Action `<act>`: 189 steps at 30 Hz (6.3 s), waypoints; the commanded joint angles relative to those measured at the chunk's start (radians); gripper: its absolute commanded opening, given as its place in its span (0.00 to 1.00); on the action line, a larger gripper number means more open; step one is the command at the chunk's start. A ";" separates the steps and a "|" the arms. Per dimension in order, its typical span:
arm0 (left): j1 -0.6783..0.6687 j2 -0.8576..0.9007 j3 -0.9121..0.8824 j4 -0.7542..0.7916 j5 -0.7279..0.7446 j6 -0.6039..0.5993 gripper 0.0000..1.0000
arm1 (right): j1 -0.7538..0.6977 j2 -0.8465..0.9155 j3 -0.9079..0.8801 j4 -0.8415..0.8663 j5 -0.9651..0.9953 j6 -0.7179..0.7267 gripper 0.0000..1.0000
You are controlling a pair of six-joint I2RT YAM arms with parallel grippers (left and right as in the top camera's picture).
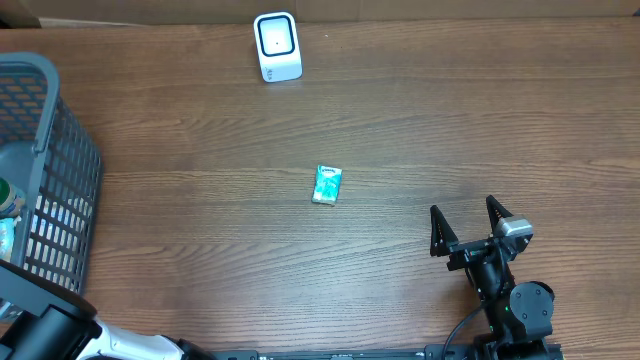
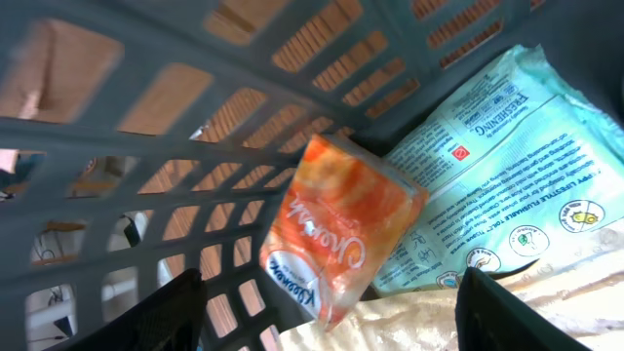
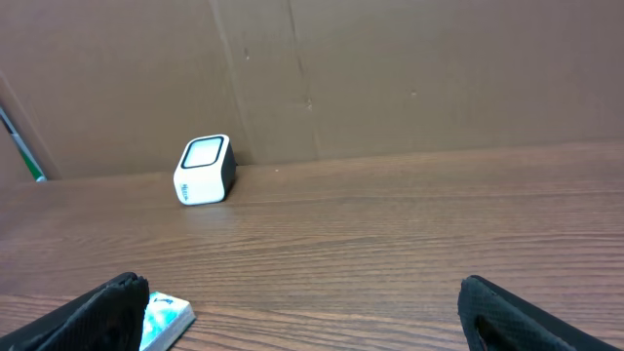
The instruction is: Scan the item barcode
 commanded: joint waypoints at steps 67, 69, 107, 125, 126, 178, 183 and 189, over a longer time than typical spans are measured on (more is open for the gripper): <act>-0.446 -0.629 -0.002 -0.035 0.230 -0.312 0.04 | -0.005 -0.011 -0.011 0.003 -0.005 0.003 1.00; -0.536 -0.676 -0.002 -0.044 0.230 -0.343 0.04 | -0.005 -0.011 -0.011 0.003 -0.005 0.003 1.00; -1.498 0.128 -0.005 -0.170 0.358 -0.712 0.39 | -0.005 -0.011 -0.011 0.003 -0.005 0.003 1.00; -1.364 -0.109 0.335 -0.403 0.240 -0.598 1.00 | -0.005 -0.011 -0.011 0.003 -0.005 0.003 1.00; -1.334 -0.130 0.366 -0.433 0.241 -0.599 1.00 | -0.005 -0.011 -0.011 0.003 -0.005 0.003 1.00; -0.092 0.056 0.056 -0.147 0.080 -0.050 0.70 | -0.005 -0.011 -0.011 0.003 -0.005 0.003 1.00; -0.043 0.060 0.056 -0.120 0.080 -0.037 0.70 | -0.005 -0.011 -0.011 0.003 -0.005 0.003 1.00; -0.021 0.096 0.056 -0.057 0.081 0.012 0.74 | -0.005 -0.011 -0.011 0.003 -0.005 0.003 1.00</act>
